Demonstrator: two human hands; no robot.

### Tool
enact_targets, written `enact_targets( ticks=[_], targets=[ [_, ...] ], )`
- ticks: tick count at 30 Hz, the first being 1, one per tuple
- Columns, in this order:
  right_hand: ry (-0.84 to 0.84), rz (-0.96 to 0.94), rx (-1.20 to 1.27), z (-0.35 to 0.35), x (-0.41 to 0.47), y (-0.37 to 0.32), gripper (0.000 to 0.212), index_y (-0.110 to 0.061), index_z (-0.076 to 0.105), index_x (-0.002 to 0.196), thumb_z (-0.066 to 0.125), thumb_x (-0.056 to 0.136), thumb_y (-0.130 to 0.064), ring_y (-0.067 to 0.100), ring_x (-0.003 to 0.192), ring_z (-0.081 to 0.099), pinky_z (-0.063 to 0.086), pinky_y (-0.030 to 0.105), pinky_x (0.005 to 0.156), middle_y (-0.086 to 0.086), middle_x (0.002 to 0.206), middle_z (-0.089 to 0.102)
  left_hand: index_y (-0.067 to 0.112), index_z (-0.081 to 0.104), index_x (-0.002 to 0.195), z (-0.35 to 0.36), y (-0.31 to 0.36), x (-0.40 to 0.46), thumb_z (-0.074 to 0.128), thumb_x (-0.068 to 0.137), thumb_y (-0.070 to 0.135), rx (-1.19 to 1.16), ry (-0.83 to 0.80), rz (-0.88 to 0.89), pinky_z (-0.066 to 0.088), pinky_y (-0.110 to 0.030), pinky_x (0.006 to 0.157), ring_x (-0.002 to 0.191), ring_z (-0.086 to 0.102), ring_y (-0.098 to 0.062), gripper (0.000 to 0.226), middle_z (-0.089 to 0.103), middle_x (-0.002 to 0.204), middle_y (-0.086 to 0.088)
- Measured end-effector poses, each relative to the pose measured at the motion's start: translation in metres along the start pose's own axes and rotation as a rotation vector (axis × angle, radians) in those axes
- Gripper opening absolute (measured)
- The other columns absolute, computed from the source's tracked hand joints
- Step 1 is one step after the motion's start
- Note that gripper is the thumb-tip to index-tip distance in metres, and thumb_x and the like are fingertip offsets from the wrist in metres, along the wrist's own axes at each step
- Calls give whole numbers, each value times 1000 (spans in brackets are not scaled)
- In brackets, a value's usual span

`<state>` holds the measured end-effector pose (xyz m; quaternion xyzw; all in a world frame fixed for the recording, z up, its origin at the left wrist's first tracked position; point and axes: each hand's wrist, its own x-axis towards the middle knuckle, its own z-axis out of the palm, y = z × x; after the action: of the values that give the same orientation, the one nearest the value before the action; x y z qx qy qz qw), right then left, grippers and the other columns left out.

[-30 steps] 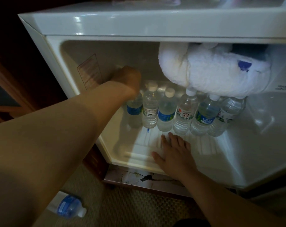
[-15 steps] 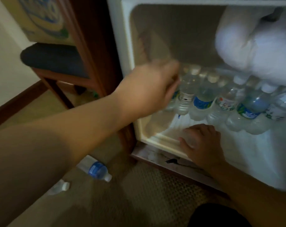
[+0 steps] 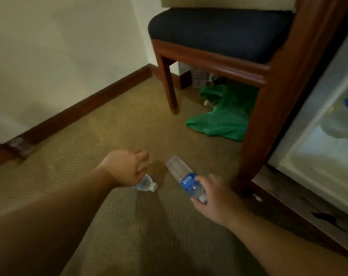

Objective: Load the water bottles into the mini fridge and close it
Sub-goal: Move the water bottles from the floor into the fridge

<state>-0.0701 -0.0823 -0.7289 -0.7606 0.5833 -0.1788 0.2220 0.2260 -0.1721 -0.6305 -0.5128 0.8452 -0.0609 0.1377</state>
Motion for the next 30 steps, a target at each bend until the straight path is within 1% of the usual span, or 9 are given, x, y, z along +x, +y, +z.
enact_targets(
  ticks=[2, 5, 8, 12, 15, 18, 21, 26, 30],
  targets=[
    [-50, 386, 203, 29, 15, -4, 83, -32, 33, 150, 78, 83, -51, 14, 117, 55, 46, 25, 82, -4, 138, 45, 39, 45, 141, 43, 11, 1, 50, 92, 62, 20, -177, -32, 50, -39, 91, 120, 50, -20, 55, 56, 133, 3],
    [-130, 590, 234, 58, 27, -4, 81, -26, 35, 150, 79, 85, -44, 21, 119, 59, 51, 32, 87, 3, 137, 54, 41, 32, 154, 92, 40, 7, 59, 91, 60, 53, -296, -41, 33, -55, 114, 149, 28, -30, 72, 32, 161, -4],
    [-128, 567, 131, 62, 32, 5, 58, -22, 43, 141, 71, 93, -37, 23, 117, 61, 54, 40, 94, 5, 131, 60, 39, 29, 158, 115, 58, 18, 59, 97, 49, 50, -385, -85, 25, -61, 119, 155, 18, -32, 69, 24, 167, -8],
    [-170, 468, 67, 35, 30, 9, 47, -21, 45, 138, 65, 98, -35, 20, 114, 61, 50, 34, 85, 4, 128, 60, 24, 56, 142, 108, 54, 31, 46, 105, 29, 138, -354, -6, 48, -46, 102, 135, 50, -27, 38, 54, 147, -6],
    [-121, 306, 5, -10, 23, 2, 30, -22, 49, 126, 55, 103, -41, 19, 108, 61, 40, 29, 78, 0, 116, 56, 22, 62, 131, 81, 49, 33, 41, 109, 32, 201, -436, 115, 51, -38, 88, 119, 62, -25, 33, 65, 130, -4],
    [-3, 40, -83, -66, 7, -12, 19, -22, 54, 116, 50, 106, -37, 12, 87, 58, 38, 23, 68, -6, 107, 48, 28, 60, 135, 26, 47, 36, 49, 104, 42, 54, -491, 135, 54, -34, 84, 105, 67, -17, 35, 69, 121, 1],
    [29, -110, -92, -116, -21, -24, 23, -23, 60, 121, 50, 106, -37, 9, 83, 55, 40, 26, 68, -8, 108, 47, 37, 60, 127, -34, 48, 33, 54, 97, 57, -233, -377, 149, 57, -28, 79, 90, 66, -1, 36, 71, 108, 12],
    [147, -4, 29, -196, -80, -32, 32, -41, 54, 127, 45, 101, -57, -8, 87, 51, 38, 14, 69, -28, 103, 38, 50, 58, 122, -113, 83, 19, 38, 87, 85, -407, -29, 364, 57, -26, 69, 79, 67, 6, 53, 73, 93, 20],
    [359, 23, 15, -263, -133, -43, 36, -42, 58, 126, 49, 96, -61, -5, 89, 56, 45, 15, 71, -26, 103, 47, 57, 61, 118, -163, 121, 19, 54, 91, 76, -515, 196, 518, 47, -7, 52, 72, 66, 15, 34, 68, 95, 36]
  ],
)
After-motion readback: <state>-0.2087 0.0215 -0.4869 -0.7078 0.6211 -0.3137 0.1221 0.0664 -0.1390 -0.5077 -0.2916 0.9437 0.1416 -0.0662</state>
